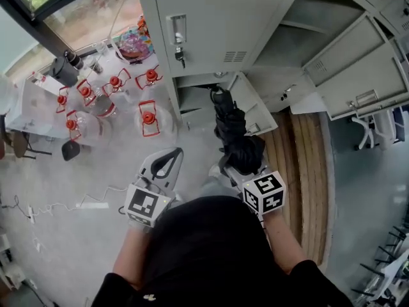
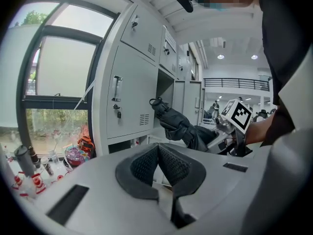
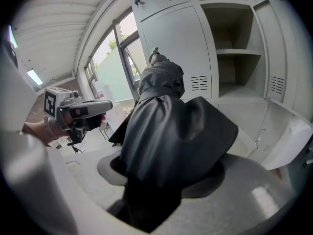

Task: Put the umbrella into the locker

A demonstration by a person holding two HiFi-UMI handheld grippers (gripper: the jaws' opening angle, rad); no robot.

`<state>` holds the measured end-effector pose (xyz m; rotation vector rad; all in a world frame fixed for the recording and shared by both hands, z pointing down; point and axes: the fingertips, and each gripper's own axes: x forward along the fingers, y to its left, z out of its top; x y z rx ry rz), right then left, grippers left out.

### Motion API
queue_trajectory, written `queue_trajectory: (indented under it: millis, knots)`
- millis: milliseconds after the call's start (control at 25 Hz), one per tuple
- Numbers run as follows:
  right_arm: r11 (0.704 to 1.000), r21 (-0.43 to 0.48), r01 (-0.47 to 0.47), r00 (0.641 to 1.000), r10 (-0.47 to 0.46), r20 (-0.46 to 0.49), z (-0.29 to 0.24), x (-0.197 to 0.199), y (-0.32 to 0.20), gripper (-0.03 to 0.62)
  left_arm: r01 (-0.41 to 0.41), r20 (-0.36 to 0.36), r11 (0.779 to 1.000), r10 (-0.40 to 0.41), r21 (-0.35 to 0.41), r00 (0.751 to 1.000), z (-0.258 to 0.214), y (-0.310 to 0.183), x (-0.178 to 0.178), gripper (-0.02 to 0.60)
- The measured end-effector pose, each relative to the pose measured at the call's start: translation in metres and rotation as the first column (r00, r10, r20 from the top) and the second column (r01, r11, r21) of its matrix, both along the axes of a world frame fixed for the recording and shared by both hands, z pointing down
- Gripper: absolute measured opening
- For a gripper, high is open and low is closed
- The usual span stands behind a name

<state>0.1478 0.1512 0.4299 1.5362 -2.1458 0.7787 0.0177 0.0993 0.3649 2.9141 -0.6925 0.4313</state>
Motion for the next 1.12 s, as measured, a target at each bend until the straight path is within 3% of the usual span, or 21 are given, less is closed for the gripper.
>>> queue_trajectory:
  millis: [120,320,680,1120]
  knots:
    - [0.998,-0.027,0.065,0.998,-0.064,0.015,0.01,0.011,-0.012,0.262,0.069,0.004,0.997,-0.069,-0.033,0.998,0.0,-0.011,0.015,0.012]
    - [0.985,-0.069,0.157,0.987,-0.155,0.031,0.029,0.024,-0.024,0.264,0.122,0.039,0.992,-0.122,-0.003,0.992,0.008,-0.026,0.03,0.012]
    - [0.957,-0.149,0.248,0.969,-0.243,0.047,0.067,0.025,-0.044,0.264,0.245,0.07,0.969,-0.243,-0.023,0.967,0.014,-0.037,0.019,0.012]
    - [0.949,-0.236,0.209,0.976,-0.217,-0.009,0.102,-0.001,-0.069,0.264,0.227,0.077,0.972,-0.222,-0.06,0.972,0.028,-0.052,-0.024,0.012]
